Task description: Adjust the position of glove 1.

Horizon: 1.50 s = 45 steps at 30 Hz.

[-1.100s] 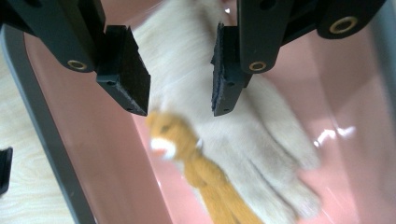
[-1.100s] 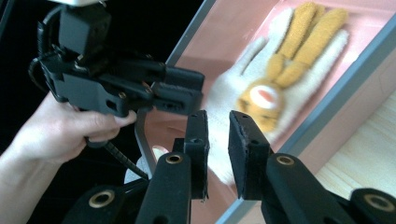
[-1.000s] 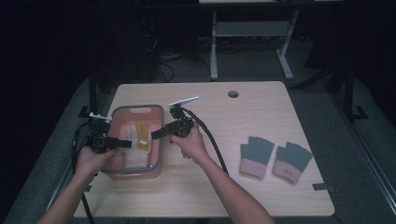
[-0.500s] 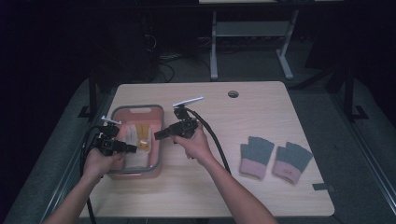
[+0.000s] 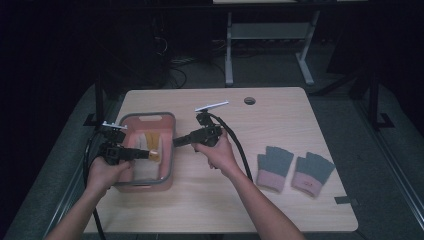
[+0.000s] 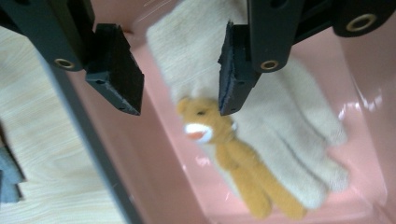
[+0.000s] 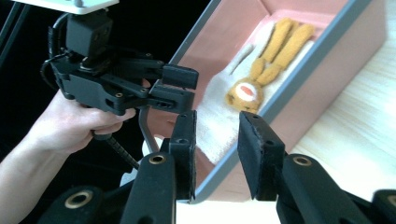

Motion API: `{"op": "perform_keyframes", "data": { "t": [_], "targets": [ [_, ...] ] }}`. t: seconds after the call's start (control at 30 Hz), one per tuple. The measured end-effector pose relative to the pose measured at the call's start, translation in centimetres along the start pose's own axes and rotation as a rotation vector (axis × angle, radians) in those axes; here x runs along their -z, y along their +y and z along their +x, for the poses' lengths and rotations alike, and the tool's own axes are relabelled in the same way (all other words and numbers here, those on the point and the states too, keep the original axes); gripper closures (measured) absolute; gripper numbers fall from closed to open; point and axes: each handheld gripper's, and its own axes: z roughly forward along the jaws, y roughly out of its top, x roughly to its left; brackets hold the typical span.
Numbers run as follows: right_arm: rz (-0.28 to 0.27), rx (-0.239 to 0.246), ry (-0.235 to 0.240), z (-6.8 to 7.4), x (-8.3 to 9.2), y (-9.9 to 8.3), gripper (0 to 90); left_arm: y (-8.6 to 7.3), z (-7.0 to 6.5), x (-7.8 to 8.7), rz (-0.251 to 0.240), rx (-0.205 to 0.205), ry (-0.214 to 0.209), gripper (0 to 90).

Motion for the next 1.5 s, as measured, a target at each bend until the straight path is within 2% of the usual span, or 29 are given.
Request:
{"op": "perform_keyframes", "data": {
  "t": [0.5,0.83,1.23,1.5],
  "targets": [
    [-0.059,-0.006,-0.021,-1.2,4.4,-1.1,61.3,1.3,-4.2,0.3,-0.079,-0.082,-0.058,41.9],
    [-0.089,-0.015,-0.038,-1.8,7.6,-2.3,59.8,2.1,-6.8,0.2,-0.089,-0.145,-0.098,39.5],
    [-0.125,-0.025,-0.103,-3.1,11.3,-4.1,57.5,2.7,-9.6,-1.3,-0.106,-0.175,-0.145,34.6],
    [-0.125,-0.021,-0.157,-3.8,12.8,-5.2,54.1,3.0,-12.4,-2.9,-0.097,-0.204,-0.193,31.6]
  ]
}}
